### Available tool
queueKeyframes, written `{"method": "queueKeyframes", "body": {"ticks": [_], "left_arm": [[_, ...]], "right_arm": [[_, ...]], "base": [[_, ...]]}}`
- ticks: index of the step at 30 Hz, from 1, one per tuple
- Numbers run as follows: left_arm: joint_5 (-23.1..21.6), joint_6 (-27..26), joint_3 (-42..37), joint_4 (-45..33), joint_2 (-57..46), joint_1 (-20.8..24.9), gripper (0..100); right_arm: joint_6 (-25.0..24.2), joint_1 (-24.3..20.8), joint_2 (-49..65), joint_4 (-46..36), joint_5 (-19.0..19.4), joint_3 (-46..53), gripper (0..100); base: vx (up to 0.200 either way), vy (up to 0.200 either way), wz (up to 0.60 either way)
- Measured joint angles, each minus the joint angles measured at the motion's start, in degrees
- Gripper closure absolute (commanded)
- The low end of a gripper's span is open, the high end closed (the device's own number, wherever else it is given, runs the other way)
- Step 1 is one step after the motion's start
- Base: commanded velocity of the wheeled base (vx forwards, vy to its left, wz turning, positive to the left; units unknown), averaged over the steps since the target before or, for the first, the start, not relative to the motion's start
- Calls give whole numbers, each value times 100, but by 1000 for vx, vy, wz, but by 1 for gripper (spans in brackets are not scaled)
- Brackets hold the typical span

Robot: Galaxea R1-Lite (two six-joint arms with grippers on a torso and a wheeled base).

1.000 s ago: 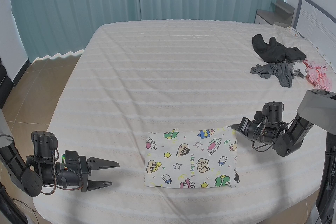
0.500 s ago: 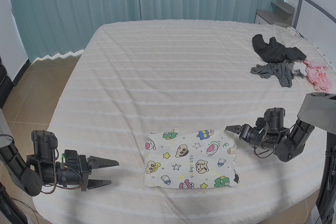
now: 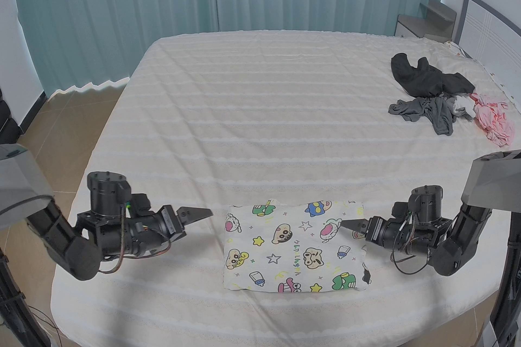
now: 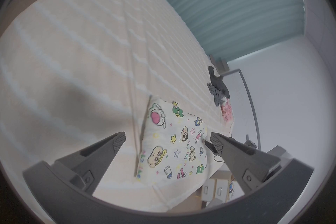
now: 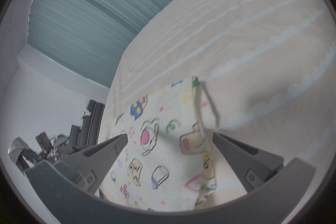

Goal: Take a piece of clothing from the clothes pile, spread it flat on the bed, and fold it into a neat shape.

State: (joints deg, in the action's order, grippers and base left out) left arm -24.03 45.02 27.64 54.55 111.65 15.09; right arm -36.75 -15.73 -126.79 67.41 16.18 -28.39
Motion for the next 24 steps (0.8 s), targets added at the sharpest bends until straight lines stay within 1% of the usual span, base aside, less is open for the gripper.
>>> {"method": "queueKeyframes", "body": {"ticks": [5,7,13,24], "left_arm": [[121,-290,806,-759,522,384,0],[154,-405,1020,-931,714,494,0],[173,-780,1329,-1000,1178,616,0],[172,-813,1888,-1059,1643,701,0]], "right_arm": [[2,-260,2,118,11,216,0],[2,-301,-27,152,22,262,0],[5,-316,-138,180,65,299,0],[28,-327,-291,165,82,174,0]], "base": [[0,0,0],[0,0,0],[0,0,0],[0,0,0]]}}
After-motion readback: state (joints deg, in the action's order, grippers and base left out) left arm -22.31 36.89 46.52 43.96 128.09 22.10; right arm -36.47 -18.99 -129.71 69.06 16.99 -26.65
